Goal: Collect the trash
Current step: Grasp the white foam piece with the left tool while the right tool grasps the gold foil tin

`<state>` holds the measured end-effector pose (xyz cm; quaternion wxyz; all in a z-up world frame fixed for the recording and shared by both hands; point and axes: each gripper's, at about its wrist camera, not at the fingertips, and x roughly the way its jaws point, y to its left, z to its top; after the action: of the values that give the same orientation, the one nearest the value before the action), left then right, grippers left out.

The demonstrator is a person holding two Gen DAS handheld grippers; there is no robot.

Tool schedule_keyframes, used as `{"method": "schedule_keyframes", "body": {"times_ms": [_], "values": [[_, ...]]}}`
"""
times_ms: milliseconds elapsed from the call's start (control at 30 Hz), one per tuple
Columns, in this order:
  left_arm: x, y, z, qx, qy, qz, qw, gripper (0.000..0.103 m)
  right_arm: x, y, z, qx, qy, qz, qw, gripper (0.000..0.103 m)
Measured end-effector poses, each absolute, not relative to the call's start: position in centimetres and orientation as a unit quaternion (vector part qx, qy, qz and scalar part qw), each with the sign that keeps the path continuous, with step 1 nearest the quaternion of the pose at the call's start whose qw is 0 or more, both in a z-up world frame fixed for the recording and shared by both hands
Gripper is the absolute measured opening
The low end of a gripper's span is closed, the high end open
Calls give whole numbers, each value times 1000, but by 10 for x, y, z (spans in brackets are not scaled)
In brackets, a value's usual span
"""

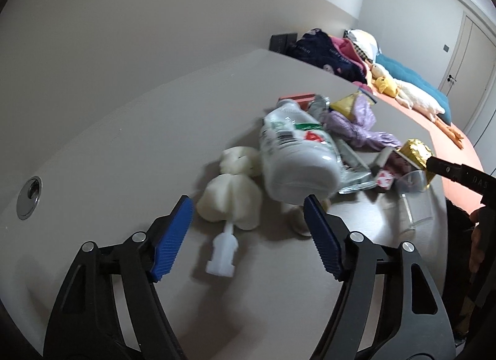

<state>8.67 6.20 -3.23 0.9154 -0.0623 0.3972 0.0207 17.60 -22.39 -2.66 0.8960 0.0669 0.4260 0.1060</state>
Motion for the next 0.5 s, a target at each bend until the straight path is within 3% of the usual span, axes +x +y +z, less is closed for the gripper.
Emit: {"method": "schedule_keyframes", "body": {"times_ms": [333, 500], "values": [[110, 77, -45, -53, 417, 20, 907, 65, 199, -213, -33, 56, 420, 114, 899, 86], [119, 80, -49, -60, 430, 7, 901, 43, 207, -201, -40, 31, 426, 120, 896, 87]]}}
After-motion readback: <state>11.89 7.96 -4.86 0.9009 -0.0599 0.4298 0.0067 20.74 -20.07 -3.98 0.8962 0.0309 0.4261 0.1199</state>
